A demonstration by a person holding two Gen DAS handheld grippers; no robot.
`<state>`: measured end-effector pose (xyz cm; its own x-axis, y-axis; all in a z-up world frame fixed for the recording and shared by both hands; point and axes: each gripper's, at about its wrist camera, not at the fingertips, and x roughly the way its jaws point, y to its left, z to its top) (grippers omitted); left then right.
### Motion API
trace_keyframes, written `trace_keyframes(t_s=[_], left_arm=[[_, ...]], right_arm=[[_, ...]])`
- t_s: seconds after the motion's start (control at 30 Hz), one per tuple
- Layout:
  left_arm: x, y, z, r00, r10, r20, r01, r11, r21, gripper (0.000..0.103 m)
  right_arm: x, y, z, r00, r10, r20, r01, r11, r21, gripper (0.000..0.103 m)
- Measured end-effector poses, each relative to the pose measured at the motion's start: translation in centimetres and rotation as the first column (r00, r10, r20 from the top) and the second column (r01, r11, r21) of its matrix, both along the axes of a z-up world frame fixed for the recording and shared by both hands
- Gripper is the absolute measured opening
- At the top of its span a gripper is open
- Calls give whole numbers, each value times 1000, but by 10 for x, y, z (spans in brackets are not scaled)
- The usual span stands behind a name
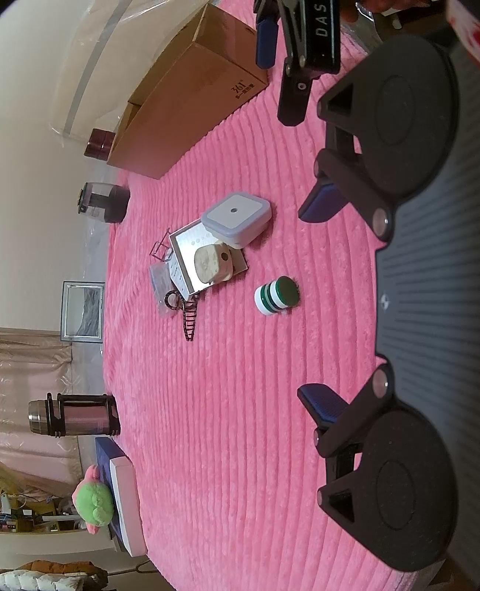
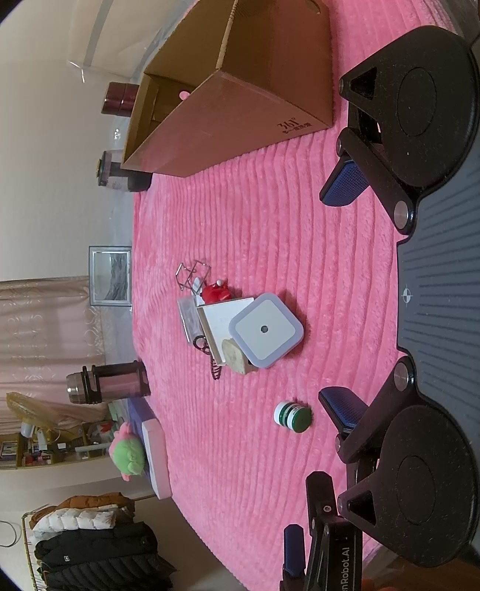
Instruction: Organize rigid objects
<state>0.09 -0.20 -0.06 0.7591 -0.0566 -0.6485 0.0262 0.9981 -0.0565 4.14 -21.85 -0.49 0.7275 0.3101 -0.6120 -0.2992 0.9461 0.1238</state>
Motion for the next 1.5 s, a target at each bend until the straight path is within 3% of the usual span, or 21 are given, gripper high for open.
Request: trace_keyframes(t_s=[0.77, 1.13, 1.33, 1.5], left_arm=[[0, 2, -5, 1000, -10, -12, 10, 1000, -7, 92], [10, 1, -10, 995, -99, -31, 100, 993, 57, 91], [21, 4, -12, 974, -223, -39, 226, 968, 110, 91], [32, 8, -17, 932, -358, -55, 362, 918, 162, 91]], right_arm=[[-1, 0, -4, 1000, -1, -8, 1, 1000, -1, 101], [9, -3, -11, 999, 43, -2, -43, 999, -25, 101], [21, -6, -11, 991, 130, 31, -128, 990, -59, 101], [36, -4, -14, 973, 225, 43, -219, 968, -121, 101]])
